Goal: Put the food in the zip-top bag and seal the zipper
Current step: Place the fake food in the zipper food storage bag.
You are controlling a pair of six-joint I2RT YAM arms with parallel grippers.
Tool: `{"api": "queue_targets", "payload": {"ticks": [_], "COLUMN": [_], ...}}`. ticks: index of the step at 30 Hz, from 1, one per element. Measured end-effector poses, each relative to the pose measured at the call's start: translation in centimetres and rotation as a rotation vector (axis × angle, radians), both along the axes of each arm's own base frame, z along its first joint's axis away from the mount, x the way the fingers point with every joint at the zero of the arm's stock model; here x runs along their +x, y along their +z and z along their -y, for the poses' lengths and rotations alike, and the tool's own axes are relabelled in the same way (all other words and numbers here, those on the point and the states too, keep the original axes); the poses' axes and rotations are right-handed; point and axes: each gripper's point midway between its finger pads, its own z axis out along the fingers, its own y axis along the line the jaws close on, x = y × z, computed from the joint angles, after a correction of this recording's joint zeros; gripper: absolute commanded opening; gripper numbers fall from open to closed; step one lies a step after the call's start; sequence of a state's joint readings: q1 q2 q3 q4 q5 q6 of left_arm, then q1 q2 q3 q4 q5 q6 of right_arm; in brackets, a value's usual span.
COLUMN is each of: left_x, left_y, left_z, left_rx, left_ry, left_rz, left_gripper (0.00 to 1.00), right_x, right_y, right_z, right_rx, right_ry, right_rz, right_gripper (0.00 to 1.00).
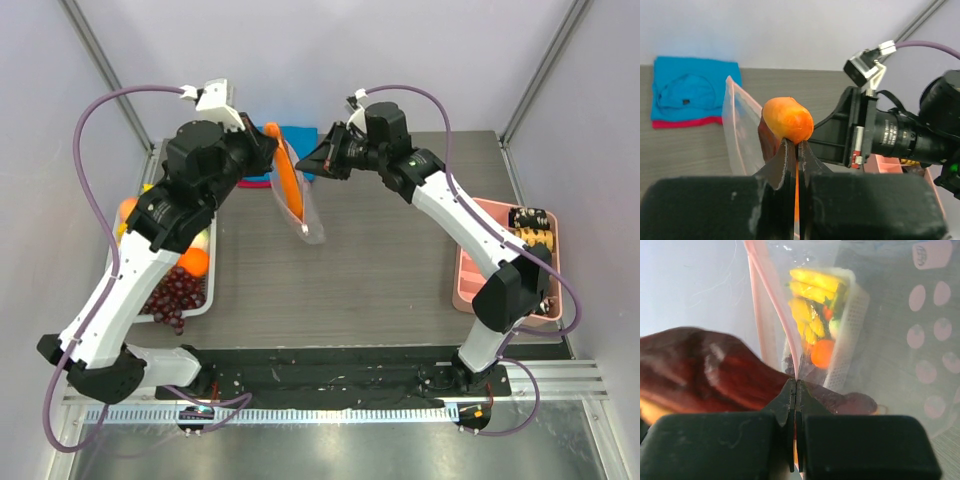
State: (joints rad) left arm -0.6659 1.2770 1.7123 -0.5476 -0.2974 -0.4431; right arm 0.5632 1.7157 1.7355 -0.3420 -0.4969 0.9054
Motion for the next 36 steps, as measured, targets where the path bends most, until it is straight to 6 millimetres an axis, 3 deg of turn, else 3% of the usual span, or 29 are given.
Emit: {"api": "queue_targets", "payload": {"ticks": [6, 11, 14, 20, 30, 32, 35, 36], "left_x": [2.2, 3.1, 3.4, 3.5, 5.0, 4.8, 4.9, 5.0], "left_y": [-3.4, -8.3, -10.2, -11.3, -11.7, -11.8, -12.2, -12.4], "left_z": [-1.1, 0.8, 1.5, 1.3, -1.2, -0.8, -0.2, 0.0], "left_rx": [-0.145, -0.168, -0.154, -0.150, -0.240, -0.247, -0.253, -0.256], "left_ry": [0.014, -0.043, -0.058, -0.048, 0.033, 0.016, -0.009, -0.015], "left_rz": [-0.185, -0.364, -0.424, -0.438, -0.475, -0.487, -0.513, -0.522], "left_gripper": [0.00, 0.00, 0.00, 0.00, 0.01, 0.04, 0.23, 0.38], "right_x": [0.7, 0.5, 0.3, 0.4, 0.8, 0.9, 0.9, 0.8], "right_y": [-0.8, -2.9, -3.5, -2.7, -0.4, 0.2, 1.0, 1.2], "right_z": [0.8, 1.0, 0.8, 0.6, 0.7, 0.6, 0.6, 0.5], "right_rx": [0.040, 0.061, 0.072, 0.120, 0.195, 0.206, 0.227, 0.230], "right_ry": [-0.028, -0.027, -0.023, -0.022, -0.038, -0.038, -0.034, -0.032], "right_rz": [-0.004, -0.055, -0.071, -0.081, -0.074, -0.071, -0.062, -0.059], "right_gripper": [0.01, 0.01, 0.01, 0.01, 0.01, 0.01, 0.01, 0.01]}}
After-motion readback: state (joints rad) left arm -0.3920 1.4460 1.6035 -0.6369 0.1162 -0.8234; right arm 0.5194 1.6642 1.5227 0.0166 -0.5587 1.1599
